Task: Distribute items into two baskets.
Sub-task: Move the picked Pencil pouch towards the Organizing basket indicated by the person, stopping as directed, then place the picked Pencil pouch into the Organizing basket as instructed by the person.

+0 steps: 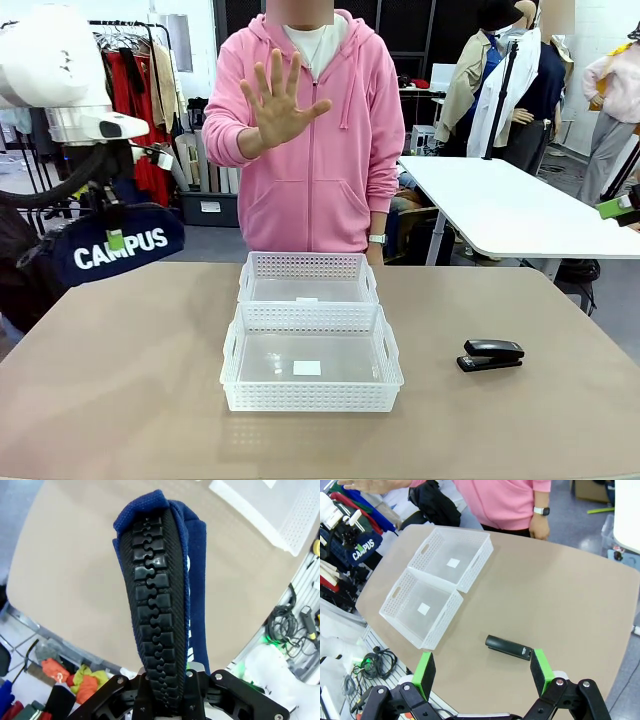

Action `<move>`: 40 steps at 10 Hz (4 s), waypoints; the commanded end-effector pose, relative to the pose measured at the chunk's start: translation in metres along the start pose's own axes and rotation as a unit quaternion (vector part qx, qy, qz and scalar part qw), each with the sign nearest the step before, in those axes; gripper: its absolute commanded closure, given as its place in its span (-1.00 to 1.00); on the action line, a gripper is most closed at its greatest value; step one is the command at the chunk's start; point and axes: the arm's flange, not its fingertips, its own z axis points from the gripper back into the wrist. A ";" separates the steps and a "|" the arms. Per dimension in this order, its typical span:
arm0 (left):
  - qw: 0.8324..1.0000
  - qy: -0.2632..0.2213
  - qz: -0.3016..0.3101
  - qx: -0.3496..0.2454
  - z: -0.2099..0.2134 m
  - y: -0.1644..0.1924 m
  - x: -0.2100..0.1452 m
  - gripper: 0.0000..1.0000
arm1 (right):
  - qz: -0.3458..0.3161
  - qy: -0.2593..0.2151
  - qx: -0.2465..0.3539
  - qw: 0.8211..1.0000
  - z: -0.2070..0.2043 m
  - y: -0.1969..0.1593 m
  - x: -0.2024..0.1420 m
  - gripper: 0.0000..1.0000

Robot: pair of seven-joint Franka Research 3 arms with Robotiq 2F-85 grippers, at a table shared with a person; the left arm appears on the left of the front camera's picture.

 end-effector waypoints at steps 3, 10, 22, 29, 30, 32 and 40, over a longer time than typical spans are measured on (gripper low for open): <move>1.000 -0.003 0.015 0.005 0.006 0.010 -0.012 1.00 | 0.004 -0.012 0.012 1.000 0.000 0.000 0.001 -1.00; 1.000 -0.003 0.015 0.005 0.006 0.010 -0.012 1.00 | 0.004 -0.012 0.012 1.000 0.000 0.000 0.001 -1.00; 1.000 -0.003 0.015 0.005 0.006 0.010 -0.012 1.00 | 0.004 -0.012 0.012 1.000 0.000 0.000 0.001 -1.00; 0.999 -0.009 -0.035 -0.006 -0.012 -0.044 -0.036 1.00 | 0.004 -0.012 0.012 1.000 0.000 0.000 0.001 -1.00; 0.999 -0.010 -0.040 -0.001 -0.017 -0.060 -0.043 1.00 | 0.004 -0.012 0.012 1.000 0.000 0.000 0.001 -1.00; 0.998 -0.009 -0.064 0.005 -0.030 -0.089 -0.050 1.00 | 0.004 -0.012 0.012 1.000 0.000 0.000 0.001 -1.00; 0.981 0.000 -0.192 -0.025 -0.050 -0.150 0.007 1.00 | 0.004 -0.012 0.012 1.000 0.000 0.000 0.001 -1.00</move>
